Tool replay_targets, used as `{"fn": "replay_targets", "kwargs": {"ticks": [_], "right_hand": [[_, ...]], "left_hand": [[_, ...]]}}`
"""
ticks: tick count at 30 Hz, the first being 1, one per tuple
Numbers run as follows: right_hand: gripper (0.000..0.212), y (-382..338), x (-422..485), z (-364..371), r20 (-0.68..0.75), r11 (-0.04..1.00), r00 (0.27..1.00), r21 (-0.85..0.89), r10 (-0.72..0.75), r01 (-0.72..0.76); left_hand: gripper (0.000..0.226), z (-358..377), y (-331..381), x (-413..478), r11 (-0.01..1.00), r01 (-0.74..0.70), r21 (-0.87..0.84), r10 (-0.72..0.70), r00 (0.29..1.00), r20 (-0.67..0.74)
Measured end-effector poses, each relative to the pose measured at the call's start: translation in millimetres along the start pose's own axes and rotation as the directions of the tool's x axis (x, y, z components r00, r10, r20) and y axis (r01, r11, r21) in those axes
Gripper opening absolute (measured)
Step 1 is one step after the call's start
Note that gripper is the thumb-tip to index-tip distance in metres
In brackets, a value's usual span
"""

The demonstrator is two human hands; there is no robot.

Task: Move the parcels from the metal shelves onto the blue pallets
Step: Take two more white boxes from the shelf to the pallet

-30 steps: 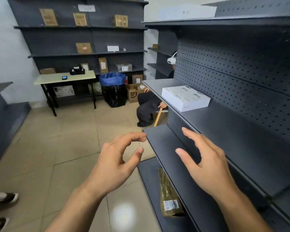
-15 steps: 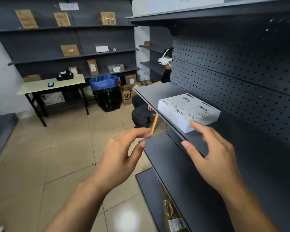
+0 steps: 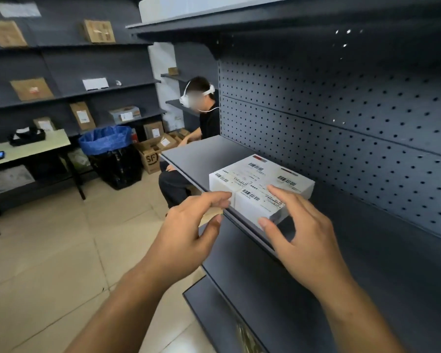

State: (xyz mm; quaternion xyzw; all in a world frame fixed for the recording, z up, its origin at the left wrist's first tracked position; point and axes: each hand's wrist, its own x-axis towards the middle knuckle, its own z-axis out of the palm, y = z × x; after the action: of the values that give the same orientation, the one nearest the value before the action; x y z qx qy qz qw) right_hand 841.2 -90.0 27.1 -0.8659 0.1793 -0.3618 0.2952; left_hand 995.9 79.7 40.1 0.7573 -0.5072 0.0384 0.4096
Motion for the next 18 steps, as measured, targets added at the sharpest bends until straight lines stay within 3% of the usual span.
{"fn": "replay_targets", "kwargs": {"ticks": [10, 18], "right_hand": [[0.057, -6, 44, 21, -0.131, 0.927, 0.968, -0.285, 0.212, -0.242], [0.068, -11, 58, 57, -0.176, 0.782, 0.917, -0.48, 0.358, -0.398]], "left_hand": [[0.043, 16, -64, 115, 0.958, -0.266, 0.107, 0.231, 0.937, 0.261], [0.072, 37, -113, 156, 0.885, -0.459, 0.071, 0.371, 0.79, 0.489]]}}
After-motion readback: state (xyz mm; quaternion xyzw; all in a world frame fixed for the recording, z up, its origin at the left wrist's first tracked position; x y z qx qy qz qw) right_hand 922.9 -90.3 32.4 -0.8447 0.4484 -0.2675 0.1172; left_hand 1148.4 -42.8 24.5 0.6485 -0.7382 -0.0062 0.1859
